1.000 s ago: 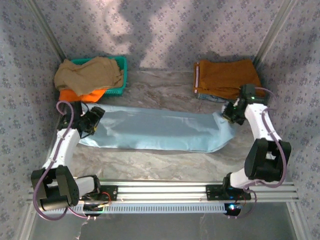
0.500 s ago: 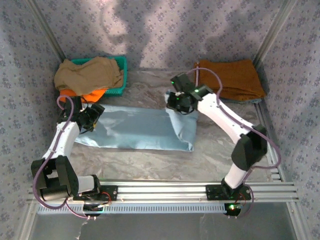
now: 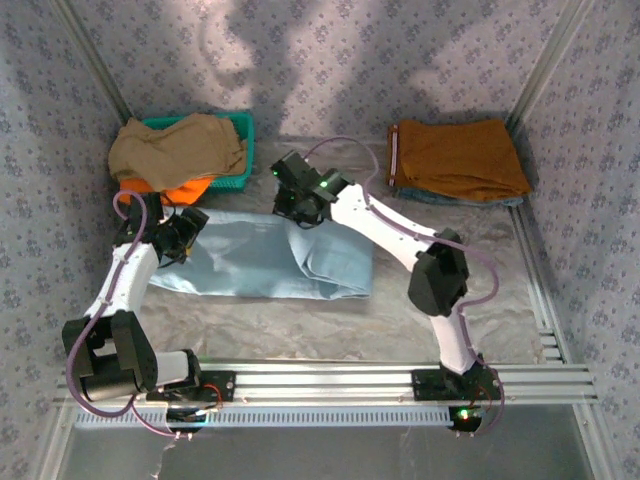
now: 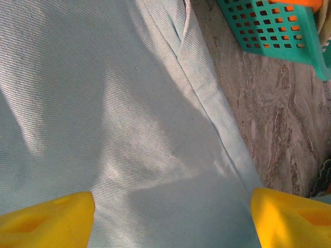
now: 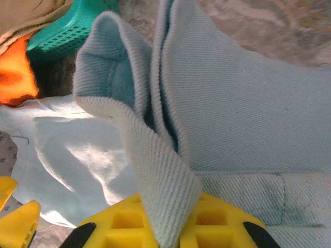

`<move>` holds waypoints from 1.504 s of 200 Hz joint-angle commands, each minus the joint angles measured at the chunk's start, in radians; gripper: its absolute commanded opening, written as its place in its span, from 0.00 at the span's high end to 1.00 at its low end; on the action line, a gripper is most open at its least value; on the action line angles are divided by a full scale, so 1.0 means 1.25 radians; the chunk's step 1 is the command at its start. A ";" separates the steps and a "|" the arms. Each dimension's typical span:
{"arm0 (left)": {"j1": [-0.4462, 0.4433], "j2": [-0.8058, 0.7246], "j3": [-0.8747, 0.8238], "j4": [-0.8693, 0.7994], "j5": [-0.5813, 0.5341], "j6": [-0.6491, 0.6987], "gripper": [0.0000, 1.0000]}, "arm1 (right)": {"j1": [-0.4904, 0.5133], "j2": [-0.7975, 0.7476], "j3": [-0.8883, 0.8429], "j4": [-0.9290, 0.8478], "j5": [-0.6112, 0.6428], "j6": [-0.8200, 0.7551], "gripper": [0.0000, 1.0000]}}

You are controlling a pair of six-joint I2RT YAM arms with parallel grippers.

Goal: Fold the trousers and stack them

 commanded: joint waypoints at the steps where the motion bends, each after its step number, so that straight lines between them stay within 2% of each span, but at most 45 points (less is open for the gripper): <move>1: 0.011 -0.013 0.015 -0.012 0.010 0.013 0.21 | 0.041 0.087 0.112 0.010 -0.085 0.014 0.69; 11: 0.017 -0.015 0.018 -0.020 0.014 0.016 0.21 | 0.049 0.140 0.218 -0.058 -0.125 -0.011 0.45; 16: 0.022 -0.017 0.020 -0.023 0.017 0.020 0.20 | 0.050 0.159 0.267 -0.092 -0.141 -0.026 0.37; 30: 0.033 -0.026 0.025 -0.033 0.022 0.026 0.20 | 0.049 0.164 0.329 -0.156 -0.163 -0.082 0.30; 46: 0.038 -0.033 0.027 -0.035 0.021 0.027 0.19 | 0.033 0.093 0.256 -0.139 -0.159 -0.092 0.24; 67: 0.028 -0.024 0.032 -0.025 0.038 0.030 0.19 | -0.016 -0.019 0.108 -0.092 -0.158 -0.115 0.24; 87: -0.029 0.000 0.046 -0.025 0.014 0.041 0.19 | -0.086 -0.116 -0.045 -0.066 -0.143 -0.135 0.25; 107: -0.119 0.051 0.081 -0.027 -0.006 0.062 0.21 | -0.159 -0.192 -0.193 -0.040 -0.157 -0.160 0.26; 139: -0.301 0.178 0.188 -0.054 -0.026 0.107 0.35 | -0.266 -0.283 -0.393 -0.011 -0.153 -0.204 0.28; 148: -0.372 0.216 0.242 -0.100 -0.078 0.135 0.36 | -0.293 -0.302 -0.438 -0.009 -0.147 -0.216 0.28; 167: -0.533 0.288 0.349 -0.219 -0.270 0.195 0.32 | -0.348 -0.337 -0.527 0.014 -0.160 -0.234 0.27; 182: -0.606 0.340 0.395 -0.273 -0.355 0.205 0.30 | -0.381 -0.365 -0.585 0.037 -0.180 -0.239 0.27; 219: -0.655 0.424 0.421 -0.300 -0.424 0.221 0.32 | -0.419 -0.394 -0.646 0.057 -0.199 -0.266 0.27; 248: -0.687 0.479 0.435 -0.304 -0.396 0.243 0.37 | -0.442 -0.398 -0.663 0.073 -0.219 -0.278 0.27; 265: -0.709 0.499 0.433 -0.310 -0.418 0.249 0.38 | -0.451 -0.403 -0.664 0.084 -0.229 -0.284 0.27; 287: -0.713 0.521 0.431 -0.312 -0.441 0.251 0.51 | -0.460 -0.407 -0.701 0.102 -0.243 -0.283 0.27; 301: -0.715 0.518 0.432 -0.326 -0.464 0.245 0.69 | -0.464 -0.409 -0.707 0.106 -0.245 -0.283 0.28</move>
